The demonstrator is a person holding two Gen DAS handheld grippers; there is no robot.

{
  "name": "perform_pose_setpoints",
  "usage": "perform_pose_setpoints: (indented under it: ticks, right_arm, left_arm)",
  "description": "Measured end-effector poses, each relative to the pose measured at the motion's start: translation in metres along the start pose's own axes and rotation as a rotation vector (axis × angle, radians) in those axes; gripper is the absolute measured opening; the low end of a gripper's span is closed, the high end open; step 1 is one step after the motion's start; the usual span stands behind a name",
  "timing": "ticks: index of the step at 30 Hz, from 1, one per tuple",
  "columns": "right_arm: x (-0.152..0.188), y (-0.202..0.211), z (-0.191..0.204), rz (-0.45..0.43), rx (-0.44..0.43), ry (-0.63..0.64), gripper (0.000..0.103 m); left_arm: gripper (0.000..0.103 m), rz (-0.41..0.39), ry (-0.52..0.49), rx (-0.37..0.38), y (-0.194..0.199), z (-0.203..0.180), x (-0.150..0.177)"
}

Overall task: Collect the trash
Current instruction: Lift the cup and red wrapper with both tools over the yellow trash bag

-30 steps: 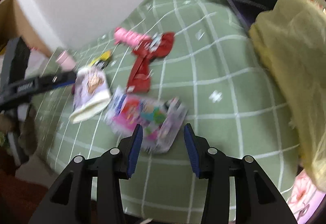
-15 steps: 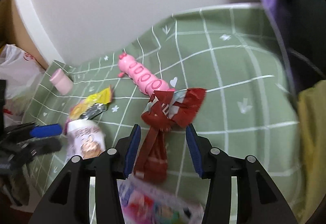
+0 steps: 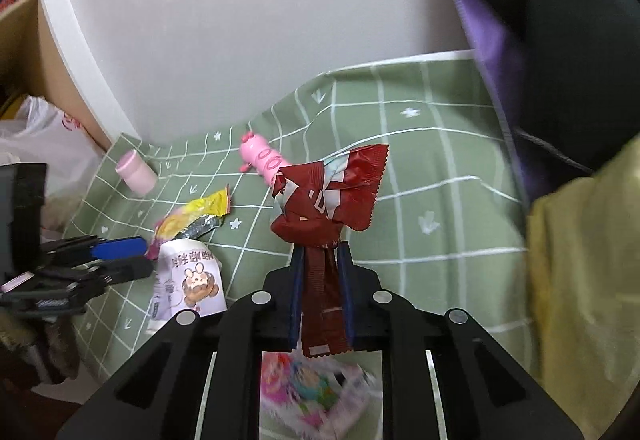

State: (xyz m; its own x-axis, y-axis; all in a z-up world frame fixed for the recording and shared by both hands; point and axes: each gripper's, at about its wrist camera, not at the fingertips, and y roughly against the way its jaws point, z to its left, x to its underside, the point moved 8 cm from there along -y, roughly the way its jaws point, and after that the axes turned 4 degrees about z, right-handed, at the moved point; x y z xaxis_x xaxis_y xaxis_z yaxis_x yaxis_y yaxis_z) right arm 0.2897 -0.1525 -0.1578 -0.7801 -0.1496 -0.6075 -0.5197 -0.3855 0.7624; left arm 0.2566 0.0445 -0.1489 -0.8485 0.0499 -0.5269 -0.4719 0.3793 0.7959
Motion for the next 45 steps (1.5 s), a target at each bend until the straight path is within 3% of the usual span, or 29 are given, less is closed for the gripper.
perform_pose_setpoints:
  ticks: [9, 16, 21, 25, 28, 32, 38, 40, 43, 45]
  right_arm:
    - [0.02, 0.037, -0.012, -0.02, 0.038, -0.027, 0.016]
    - [0.03, 0.05, -0.017, -0.031, 0.069, -0.048, 0.016]
    - [0.032, 0.062, -0.015, -0.055, 0.088, -0.053, 0.016]
    - [0.034, 0.069, -0.015, -0.062, 0.105, -0.043, 0.016]
    - [0.033, 0.066, -0.016, -0.051, 0.099, -0.05, 0.016]
    - [0.03, 0.057, -0.014, -0.029, 0.096, -0.029, 0.016]
    - [0.029, 0.046, -0.006, -0.004, 0.078, 0.001, 0.016]
    - [0.029, 0.047, -0.004, -0.005, 0.076, 0.013, 0.016]
    - [0.028, 0.051, -0.005, -0.015, 0.087, 0.022, 0.016]
    - [0.028, 0.055, -0.007, -0.024, 0.091, 0.015, 0.016]
  left_arm:
    - [0.052, 0.075, -0.117, 0.0, -0.036, -0.01, -0.001]
    - [0.055, 0.125, -0.099, 0.059, -0.048, -0.009, -0.005]
    - [0.055, 0.101, -0.114, 0.034, -0.039, -0.007, -0.008]
    - [0.055, 0.042, -0.024, 0.089, -0.02, -0.001, -0.007]
    - [0.056, 0.036, 0.029, 0.085, -0.016, 0.005, 0.002]
    - [0.056, 0.065, 0.087, 0.097, -0.024, 0.009, 0.013]
    - [0.055, 0.109, 0.07, 0.078, -0.037, -0.002, 0.02]
    - [0.054, 0.119, 0.108, 0.078, -0.037, 0.001, 0.018]
    - [0.042, 0.063, 0.127, 0.076, -0.025, 0.003, 0.01]
    - [0.02, 0.016, 0.106, 0.056, -0.013, 0.0, 0.001]
